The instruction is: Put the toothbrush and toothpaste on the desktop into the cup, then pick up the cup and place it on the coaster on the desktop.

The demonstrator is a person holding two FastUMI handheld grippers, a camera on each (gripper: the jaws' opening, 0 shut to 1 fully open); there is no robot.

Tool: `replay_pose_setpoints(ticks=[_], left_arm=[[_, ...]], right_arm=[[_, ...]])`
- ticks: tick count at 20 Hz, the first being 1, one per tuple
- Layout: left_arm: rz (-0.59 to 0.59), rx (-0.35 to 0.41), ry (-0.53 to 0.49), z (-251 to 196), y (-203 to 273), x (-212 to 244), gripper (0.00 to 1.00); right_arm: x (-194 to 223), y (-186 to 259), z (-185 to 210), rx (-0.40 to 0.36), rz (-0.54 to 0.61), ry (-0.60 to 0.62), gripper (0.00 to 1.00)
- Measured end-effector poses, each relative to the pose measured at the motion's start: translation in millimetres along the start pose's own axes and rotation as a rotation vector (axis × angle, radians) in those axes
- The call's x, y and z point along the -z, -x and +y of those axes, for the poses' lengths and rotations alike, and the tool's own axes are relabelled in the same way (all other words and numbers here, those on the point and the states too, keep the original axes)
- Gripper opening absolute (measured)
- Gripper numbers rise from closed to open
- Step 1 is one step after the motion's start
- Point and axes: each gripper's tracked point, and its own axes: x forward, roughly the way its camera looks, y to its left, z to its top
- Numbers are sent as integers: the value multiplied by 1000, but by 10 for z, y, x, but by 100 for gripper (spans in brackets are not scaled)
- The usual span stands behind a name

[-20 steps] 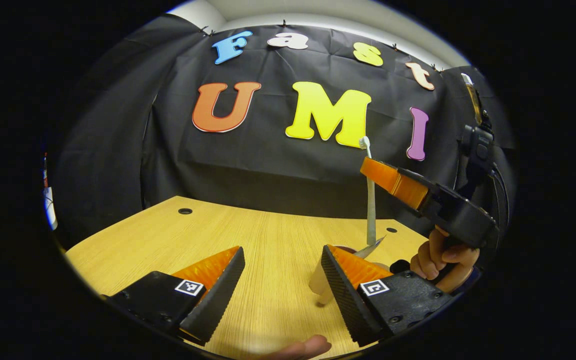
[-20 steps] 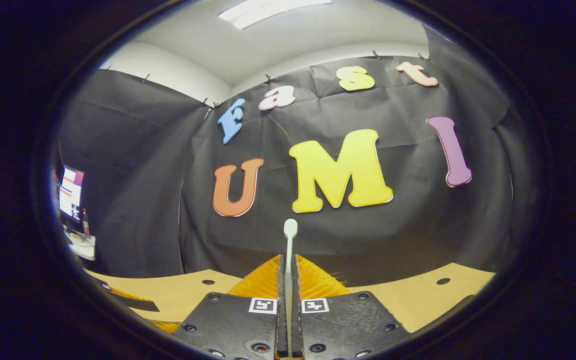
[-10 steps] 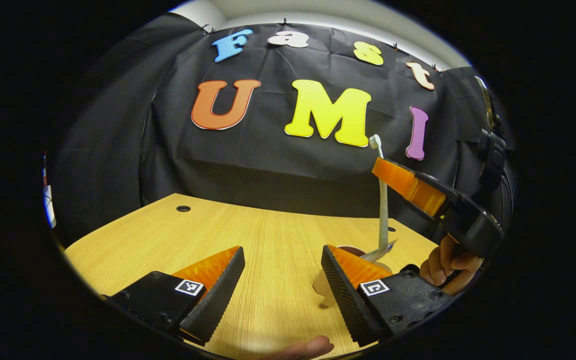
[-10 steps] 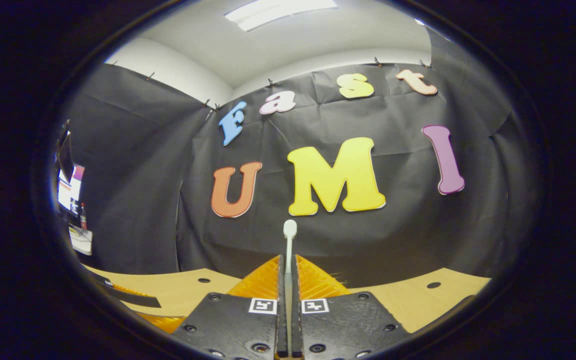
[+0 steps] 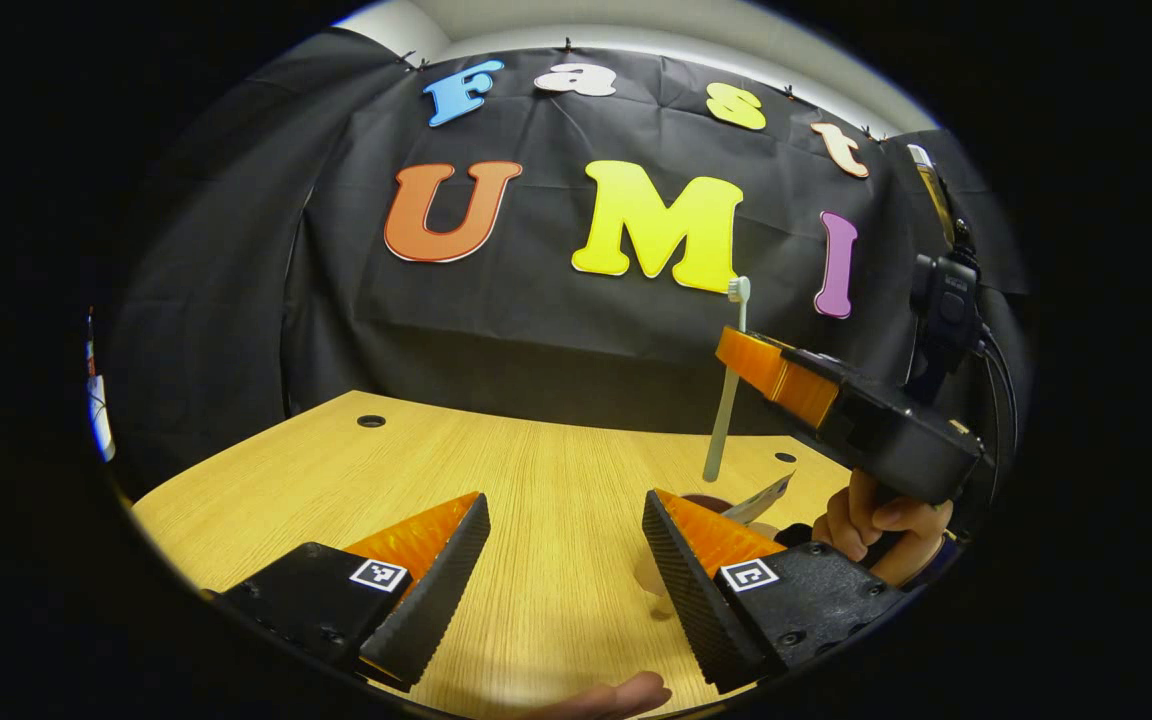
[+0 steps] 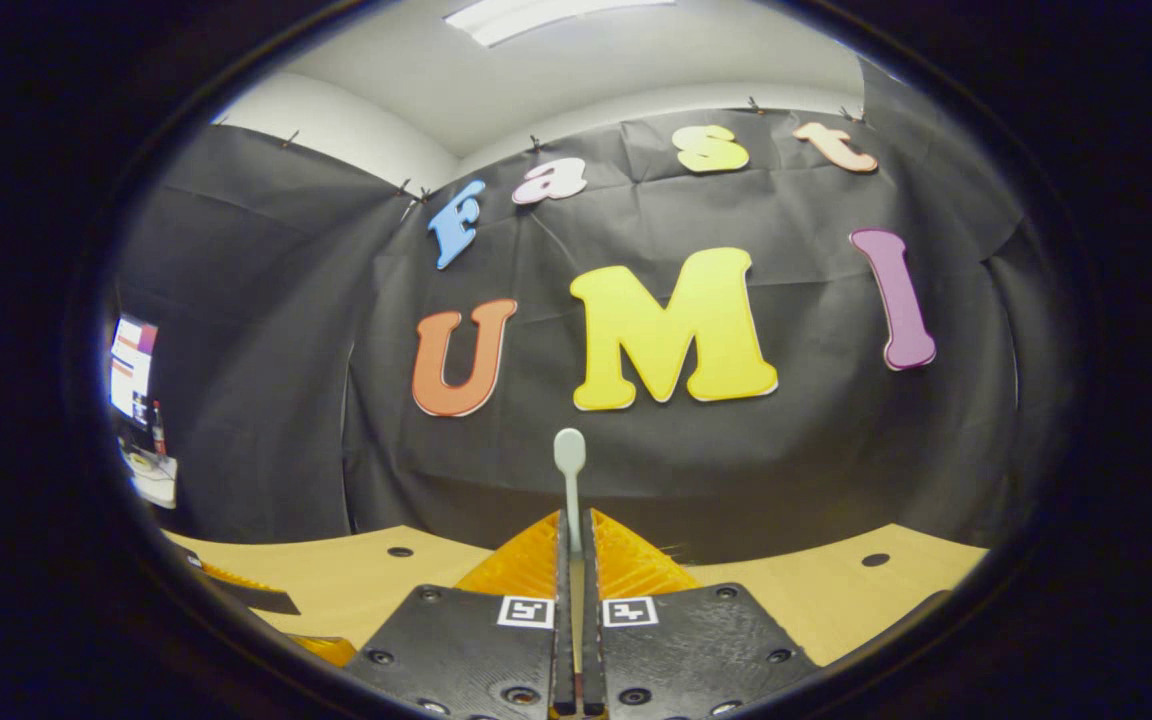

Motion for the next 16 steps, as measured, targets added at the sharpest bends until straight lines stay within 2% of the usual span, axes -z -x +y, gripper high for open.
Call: replay_pose_setpoints(ticks=[10, 12, 15, 16], left_arm=[[18, 13, 4, -61, -15, 49, 98], [17, 15, 0, -69, -4, 47, 98], [22, 14, -10, -84, -21, 65, 98], [27, 17, -10, -100, -25, 85, 98]], right_arm=[[50, 143, 24, -26, 28, -27, 3], [100, 196, 33, -50, 50, -26, 25], [163, 289, -80, -51, 71, -33, 77], [165, 320, -118, -47, 72, -36, 80]])
